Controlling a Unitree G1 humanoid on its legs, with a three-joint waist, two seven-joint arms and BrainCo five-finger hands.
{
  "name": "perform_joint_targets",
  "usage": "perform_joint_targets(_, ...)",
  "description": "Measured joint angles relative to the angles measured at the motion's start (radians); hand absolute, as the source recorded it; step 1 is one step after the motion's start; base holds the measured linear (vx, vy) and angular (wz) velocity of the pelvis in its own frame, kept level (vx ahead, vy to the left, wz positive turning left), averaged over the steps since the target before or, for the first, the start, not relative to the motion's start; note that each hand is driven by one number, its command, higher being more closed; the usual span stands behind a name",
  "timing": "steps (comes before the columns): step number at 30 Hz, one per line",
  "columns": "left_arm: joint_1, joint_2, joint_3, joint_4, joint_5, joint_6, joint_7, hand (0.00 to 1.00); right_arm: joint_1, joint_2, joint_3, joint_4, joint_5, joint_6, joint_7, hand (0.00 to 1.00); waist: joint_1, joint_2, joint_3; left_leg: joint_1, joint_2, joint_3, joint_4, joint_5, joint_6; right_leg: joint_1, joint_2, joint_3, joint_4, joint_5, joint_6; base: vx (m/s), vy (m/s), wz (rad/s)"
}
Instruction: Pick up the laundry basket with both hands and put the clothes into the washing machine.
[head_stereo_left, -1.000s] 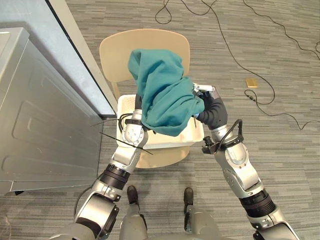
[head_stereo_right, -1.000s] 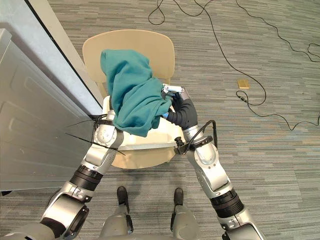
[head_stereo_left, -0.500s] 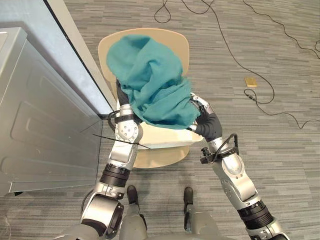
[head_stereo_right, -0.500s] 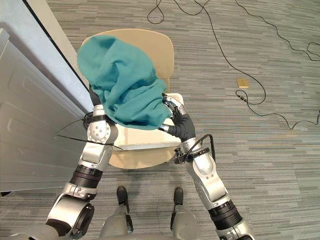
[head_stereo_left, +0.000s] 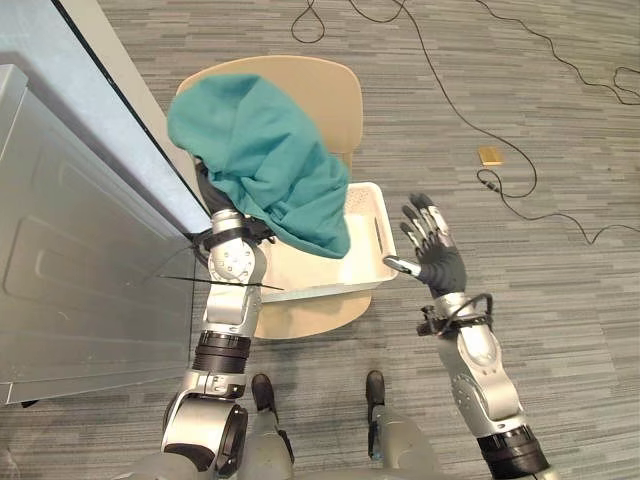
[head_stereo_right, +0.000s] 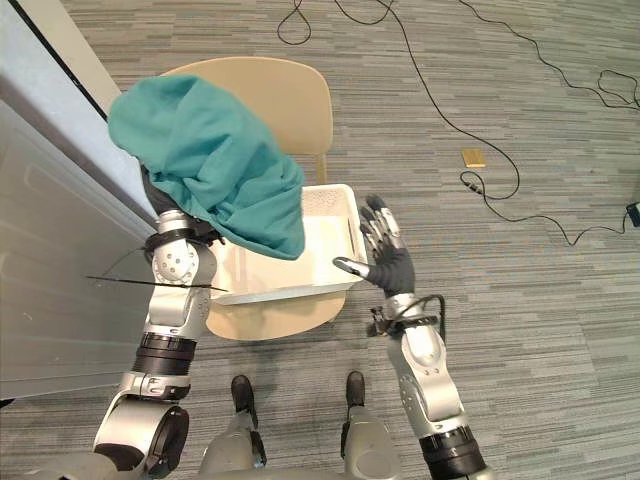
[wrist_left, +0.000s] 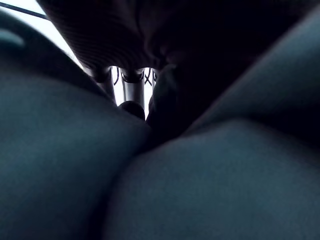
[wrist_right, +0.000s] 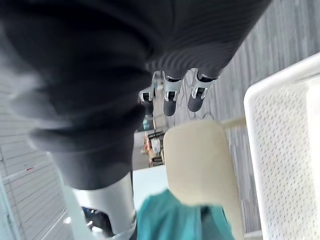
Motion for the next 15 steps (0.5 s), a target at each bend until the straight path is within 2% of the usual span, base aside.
perform_joint_targets(9, 0.154, -0.011, 0.136, -0.09, -0.036, -0.001, -0.001, 1.0, 0.132, 0.066, -0.153, 0.02, 0.036, 0.005, 0.0, 0.0, -0.011, -0.002, -0.009, 0.038, 0.008, 0.011, 0.0, -0.013, -0.013, 0.037, 0.009, 0.014, -0.02, 0.0, 0.0, 0.01, -0.002, -0.04)
perform_joint_targets(15, 0.285, -0.055, 0.184, -0.117, -0.077, -0.002, -0.021, 1.0, 0.164, 0.117, -0.222, 0.168, 0.018, 0.023, -0.015, 0.0, -0.006, -0.001, -0.08, 0.054, 0.009, 0.005, 0.0, -0.023, -0.016, 0.064, 0.01, 0.015, -0.04, 0.001, 0.0, 0.03, -0.004, 0.01)
